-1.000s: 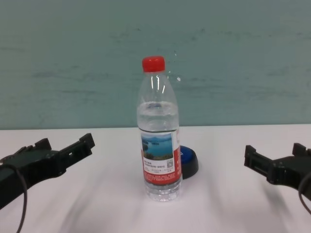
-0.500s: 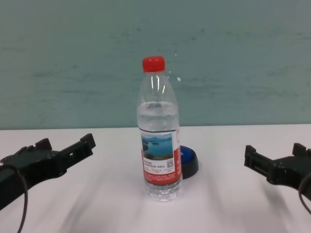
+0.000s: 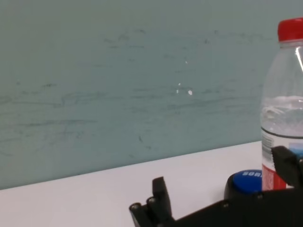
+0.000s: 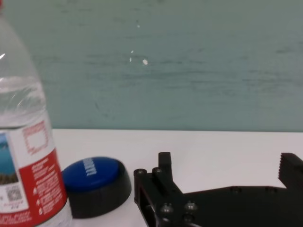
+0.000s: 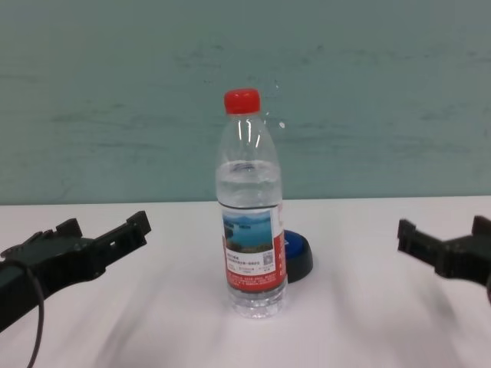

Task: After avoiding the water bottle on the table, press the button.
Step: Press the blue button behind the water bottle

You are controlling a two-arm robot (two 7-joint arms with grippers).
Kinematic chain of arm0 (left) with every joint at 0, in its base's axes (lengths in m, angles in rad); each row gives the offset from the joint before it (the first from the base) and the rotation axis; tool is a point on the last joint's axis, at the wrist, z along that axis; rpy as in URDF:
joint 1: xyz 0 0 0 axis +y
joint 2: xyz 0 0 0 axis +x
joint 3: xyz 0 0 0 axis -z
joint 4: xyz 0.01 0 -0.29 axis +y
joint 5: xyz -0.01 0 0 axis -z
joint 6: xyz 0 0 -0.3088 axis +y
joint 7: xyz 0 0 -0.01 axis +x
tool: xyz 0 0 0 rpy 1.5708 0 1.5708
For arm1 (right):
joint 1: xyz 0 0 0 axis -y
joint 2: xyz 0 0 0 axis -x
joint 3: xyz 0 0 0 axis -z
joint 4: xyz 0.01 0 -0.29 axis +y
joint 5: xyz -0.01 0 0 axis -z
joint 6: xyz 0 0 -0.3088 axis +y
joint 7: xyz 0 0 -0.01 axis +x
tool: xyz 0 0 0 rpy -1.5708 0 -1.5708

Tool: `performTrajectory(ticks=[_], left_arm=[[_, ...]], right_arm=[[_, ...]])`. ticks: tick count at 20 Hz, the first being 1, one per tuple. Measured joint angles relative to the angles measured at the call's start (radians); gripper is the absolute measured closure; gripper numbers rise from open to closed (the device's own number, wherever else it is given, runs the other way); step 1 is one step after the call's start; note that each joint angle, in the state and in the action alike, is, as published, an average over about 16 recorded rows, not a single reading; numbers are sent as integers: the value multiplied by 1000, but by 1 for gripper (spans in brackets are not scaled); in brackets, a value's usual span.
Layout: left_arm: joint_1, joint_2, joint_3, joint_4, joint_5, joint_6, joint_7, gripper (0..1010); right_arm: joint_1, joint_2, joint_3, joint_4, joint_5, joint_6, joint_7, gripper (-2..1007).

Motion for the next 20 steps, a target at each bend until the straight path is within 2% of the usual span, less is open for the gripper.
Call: performTrajectory(ticks=[5,10,20], left_arm=[[0,0,0,0,0,0,0,0],[-1,0,0,1,0,-1,0,0],[-1,0,0,1,0,-1,0,0]], right_arm=[[21,4,25,9,8,23,39,1],[56,4,48,35,16,46,84,1],[155,1,76,117,46,79,176,1]])
